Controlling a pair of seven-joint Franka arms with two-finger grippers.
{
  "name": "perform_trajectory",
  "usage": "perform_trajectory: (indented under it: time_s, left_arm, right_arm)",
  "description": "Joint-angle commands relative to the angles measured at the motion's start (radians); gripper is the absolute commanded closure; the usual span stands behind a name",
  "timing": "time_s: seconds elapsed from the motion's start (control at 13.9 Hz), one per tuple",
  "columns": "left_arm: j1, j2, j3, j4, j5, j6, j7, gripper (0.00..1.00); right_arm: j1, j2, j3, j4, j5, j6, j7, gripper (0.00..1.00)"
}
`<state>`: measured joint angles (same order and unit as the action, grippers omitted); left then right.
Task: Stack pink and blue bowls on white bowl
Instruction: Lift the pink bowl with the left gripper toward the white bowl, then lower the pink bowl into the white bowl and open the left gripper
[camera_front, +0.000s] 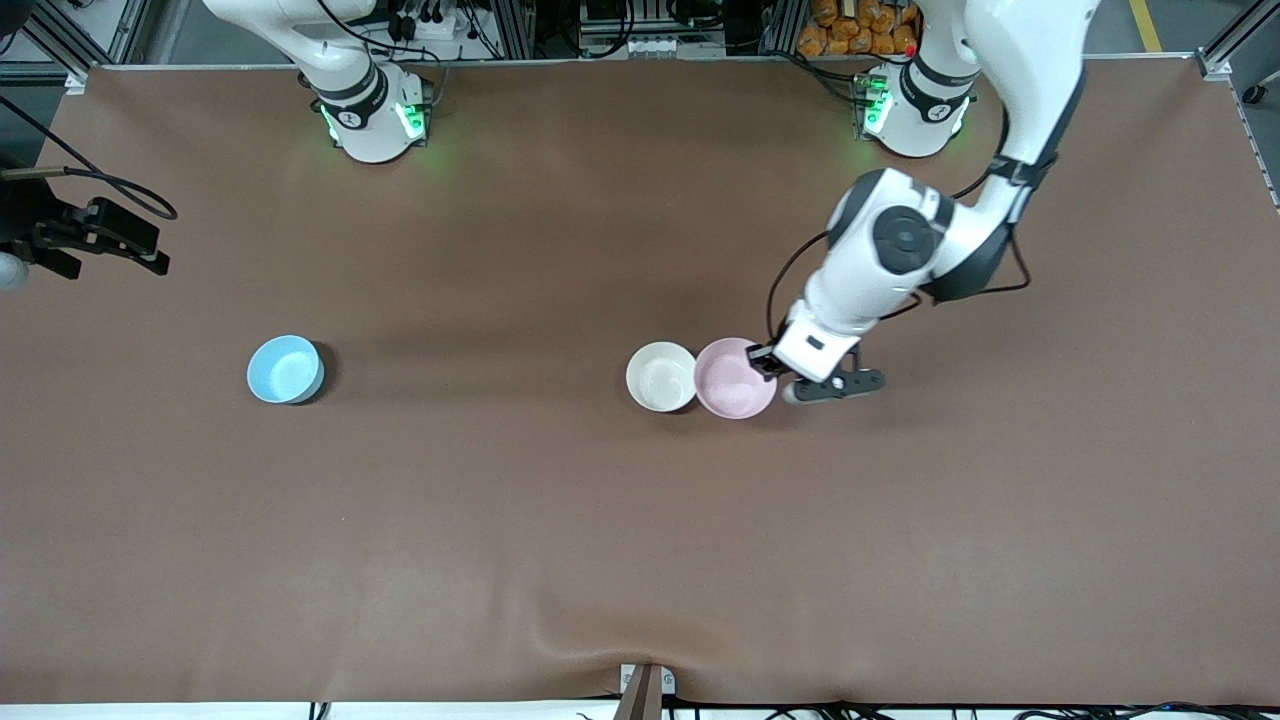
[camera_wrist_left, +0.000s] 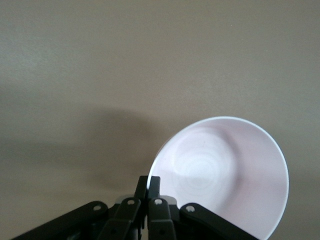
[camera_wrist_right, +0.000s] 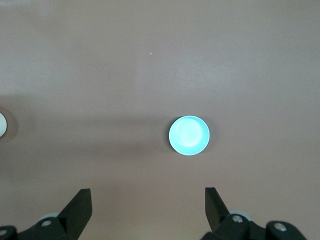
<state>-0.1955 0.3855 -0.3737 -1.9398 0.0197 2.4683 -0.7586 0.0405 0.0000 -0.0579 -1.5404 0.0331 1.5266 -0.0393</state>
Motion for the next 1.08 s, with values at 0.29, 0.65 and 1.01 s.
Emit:
perform_trajectory:
  time_s: [0.29, 0.65, 1.01]
  left_arm:
    - [-0.108, 0.082, 0.010, 0.050, 0.106, 0.058, -0.218, 1.00]
    - [-0.148, 0.108, 0.013, 0.058, 0.149, 0.061, -0.272, 1.00]
    - [-0.151, 0.165, 0.012, 0.099, 0.243, 0.069, -0.372, 1.00]
  right_arm:
    - [-0.022, 0.002, 0.015, 0.011, 0.018, -0.010, 0.004, 0.00]
    - [-0.022, 0.003, 0.015, 0.011, 0.018, -0.010, 0.002, 0.00]
    - [-0.024, 0.003, 0.015, 0.009, 0.018, -0.010, 0.002, 0.00]
